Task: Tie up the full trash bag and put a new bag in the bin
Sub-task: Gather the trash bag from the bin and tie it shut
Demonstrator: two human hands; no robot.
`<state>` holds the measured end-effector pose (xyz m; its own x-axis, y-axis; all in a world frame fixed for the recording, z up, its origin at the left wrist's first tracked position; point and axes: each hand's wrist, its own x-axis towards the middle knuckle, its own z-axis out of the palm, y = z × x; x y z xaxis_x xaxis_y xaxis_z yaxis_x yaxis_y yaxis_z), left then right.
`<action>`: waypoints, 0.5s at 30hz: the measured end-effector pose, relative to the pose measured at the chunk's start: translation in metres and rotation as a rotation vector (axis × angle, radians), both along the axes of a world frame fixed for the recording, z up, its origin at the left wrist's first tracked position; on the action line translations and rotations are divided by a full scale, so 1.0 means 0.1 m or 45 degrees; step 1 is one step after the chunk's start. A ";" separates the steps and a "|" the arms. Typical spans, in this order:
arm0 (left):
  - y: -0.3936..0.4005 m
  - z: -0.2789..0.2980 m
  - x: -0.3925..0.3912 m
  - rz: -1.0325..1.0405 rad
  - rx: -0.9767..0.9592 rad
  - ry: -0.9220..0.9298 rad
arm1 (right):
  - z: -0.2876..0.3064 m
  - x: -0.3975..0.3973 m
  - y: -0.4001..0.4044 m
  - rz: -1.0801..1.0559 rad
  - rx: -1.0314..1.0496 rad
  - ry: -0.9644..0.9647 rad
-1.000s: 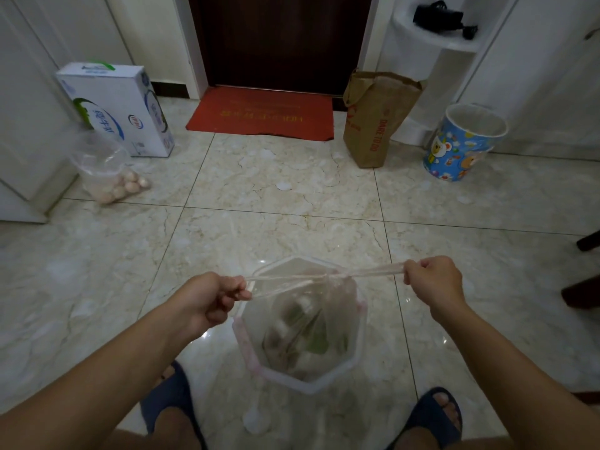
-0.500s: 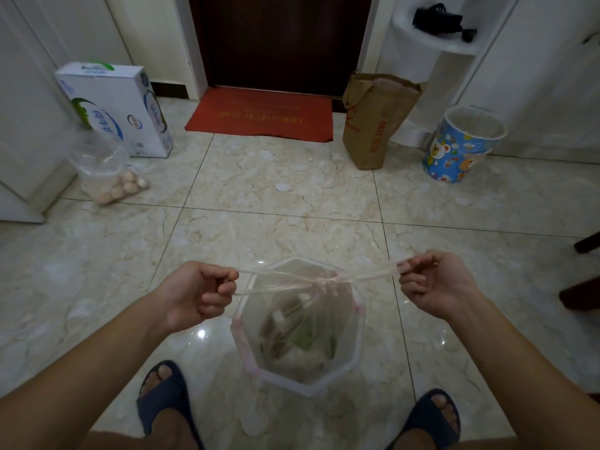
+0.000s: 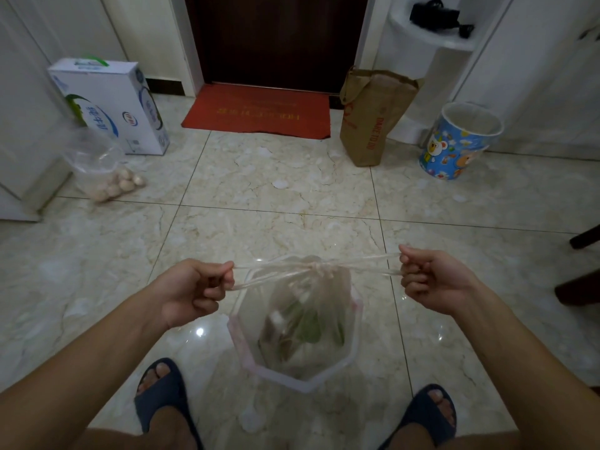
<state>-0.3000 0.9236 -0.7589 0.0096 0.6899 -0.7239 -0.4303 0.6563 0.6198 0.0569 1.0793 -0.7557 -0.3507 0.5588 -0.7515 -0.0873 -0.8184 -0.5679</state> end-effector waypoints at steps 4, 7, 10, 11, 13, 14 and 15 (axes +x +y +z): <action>-0.01 -0.07 0.02 0.271 -0.147 -0.138 | -0.07 -0.01 -0.02 -0.201 -0.166 0.017; -0.01 -0.16 0.01 0.425 -0.270 -0.166 | -0.13 -0.02 -0.03 -0.370 -0.254 -0.011; 0.00 -0.17 0.01 0.529 -0.330 -0.168 | -0.18 -0.04 -0.05 -0.477 -0.293 0.007; 0.01 -0.17 0.01 0.558 -0.339 -0.163 | -0.18 -0.05 -0.05 -0.489 -0.290 0.003; 0.02 -0.14 0.01 0.593 -0.335 -0.147 | -0.19 -0.07 -0.07 -0.492 -0.270 -0.018; 0.02 -0.12 0.02 0.596 -0.323 -0.133 | -0.18 -0.08 -0.07 -0.484 -0.253 -0.030; 0.03 -0.09 0.03 0.590 -0.305 -0.111 | -0.17 -0.09 -0.08 -0.468 -0.232 -0.042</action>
<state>-0.2968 0.9264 -0.7683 -0.1899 0.4516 -0.8718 -0.7520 0.5040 0.4249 0.0480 1.0710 -0.7726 -0.1265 0.4993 -0.8571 -0.3768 -0.8235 -0.4241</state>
